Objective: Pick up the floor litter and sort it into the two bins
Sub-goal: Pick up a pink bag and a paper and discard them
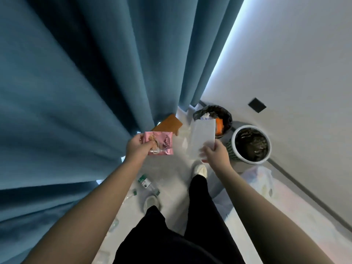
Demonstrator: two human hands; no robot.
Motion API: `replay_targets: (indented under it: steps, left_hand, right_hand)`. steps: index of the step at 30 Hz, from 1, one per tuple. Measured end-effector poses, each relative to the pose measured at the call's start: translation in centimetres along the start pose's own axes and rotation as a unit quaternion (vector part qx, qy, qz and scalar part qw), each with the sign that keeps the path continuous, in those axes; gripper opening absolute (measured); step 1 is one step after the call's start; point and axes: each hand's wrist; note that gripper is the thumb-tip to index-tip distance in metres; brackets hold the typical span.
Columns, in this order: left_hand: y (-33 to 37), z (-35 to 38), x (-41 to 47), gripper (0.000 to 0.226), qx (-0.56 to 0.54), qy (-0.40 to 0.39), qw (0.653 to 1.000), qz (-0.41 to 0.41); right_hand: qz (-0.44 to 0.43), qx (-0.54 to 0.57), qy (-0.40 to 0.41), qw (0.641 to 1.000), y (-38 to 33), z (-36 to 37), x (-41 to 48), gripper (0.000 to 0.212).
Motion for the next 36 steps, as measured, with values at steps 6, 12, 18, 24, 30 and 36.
replay_targets:
  steps: [6, 12, 18, 24, 30, 36]
  left_hand:
    - [2.9, 14.1, 7.7, 0.019, 0.037, -0.007, 0.999, -0.033]
    - [1.9, 28.0, 15.9, 0.024, 0.075, -0.038, 0.991, -0.101]
    - [-5.1, 38.5, 26.3, 0.026, 0.126, -0.055, 0.982, -0.128]
    - [-14.3, 45.4, 34.1, 0.030, 0.198, -0.094, 0.968, -0.124]
    - [-20.0, 51.7, 38.3, 0.034, 0.256, -0.149, 0.952, -0.076]
    - [-20.4, 51.6, 36.4, 0.067, 0.589, -0.283, 0.745, 0.130]
  right_hand:
    - [0.055, -0.042, 0.006, 0.998, -1.0, -7.6, 12.6, 0.011]
    - [0.114, -0.066, 0.005, 0.991, -2.2, -14.0, 27.2, 0.007]
    - [0.148, -0.066, 0.003, 0.987, 1.4, -13.1, 42.1, 0.009]
    - [0.152, -0.163, -0.011, 0.975, 8.0, -10.3, 53.8, 0.011]
    - [0.139, -0.211, -0.032, 0.967, 11.5, -6.9, 62.0, 0.016]
    - [0.069, -0.445, -0.014, 0.893, 12.2, -5.8, 62.6, 0.060]
Point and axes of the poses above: each hand's wrist, its own x-axis towards the middle knuckle, its own z-axis out of the palm, y = z × x, and after that the axes turned 12 degrees about z, right-handed
